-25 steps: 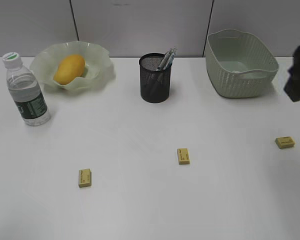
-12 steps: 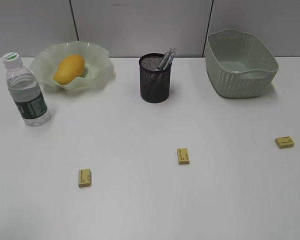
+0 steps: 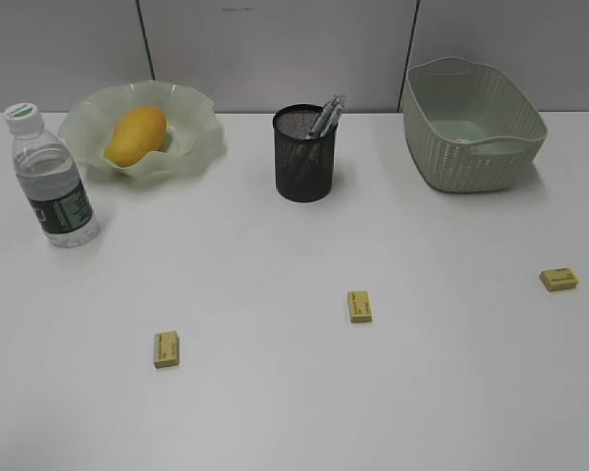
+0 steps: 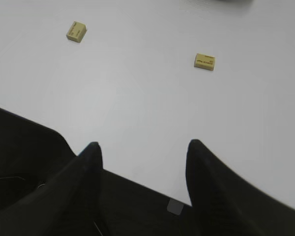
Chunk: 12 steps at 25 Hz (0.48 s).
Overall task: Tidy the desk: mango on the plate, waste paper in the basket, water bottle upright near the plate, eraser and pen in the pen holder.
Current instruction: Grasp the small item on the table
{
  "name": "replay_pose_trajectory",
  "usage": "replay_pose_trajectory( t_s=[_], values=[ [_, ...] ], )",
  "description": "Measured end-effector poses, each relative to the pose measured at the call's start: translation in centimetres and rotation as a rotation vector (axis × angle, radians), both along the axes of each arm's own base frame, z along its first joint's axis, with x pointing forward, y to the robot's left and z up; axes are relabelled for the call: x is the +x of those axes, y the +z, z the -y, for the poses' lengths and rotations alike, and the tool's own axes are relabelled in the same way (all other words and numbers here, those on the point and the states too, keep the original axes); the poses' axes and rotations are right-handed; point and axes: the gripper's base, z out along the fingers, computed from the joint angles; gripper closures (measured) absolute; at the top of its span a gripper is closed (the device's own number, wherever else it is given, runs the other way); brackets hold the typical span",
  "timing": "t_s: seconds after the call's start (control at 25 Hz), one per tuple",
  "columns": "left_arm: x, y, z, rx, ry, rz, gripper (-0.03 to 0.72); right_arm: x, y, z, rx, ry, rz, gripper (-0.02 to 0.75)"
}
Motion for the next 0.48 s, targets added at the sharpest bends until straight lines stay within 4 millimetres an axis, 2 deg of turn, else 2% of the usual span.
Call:
replay_pose_trajectory(
  t_s=[0.16, 0.48],
  values=[
    [0.0, 0.0, 0.0, 0.0, 0.0, 0.001, 0.253, -0.6, -0.9, 0.2, 0.021, 0.008, -0.004, 0.299],
    [0.0, 0.0, 0.0, 0.0, 0.0, 0.0, 0.253, -0.4, -2.9, 0.0, -0.012, 0.012, -0.059, 0.299]
  ],
)
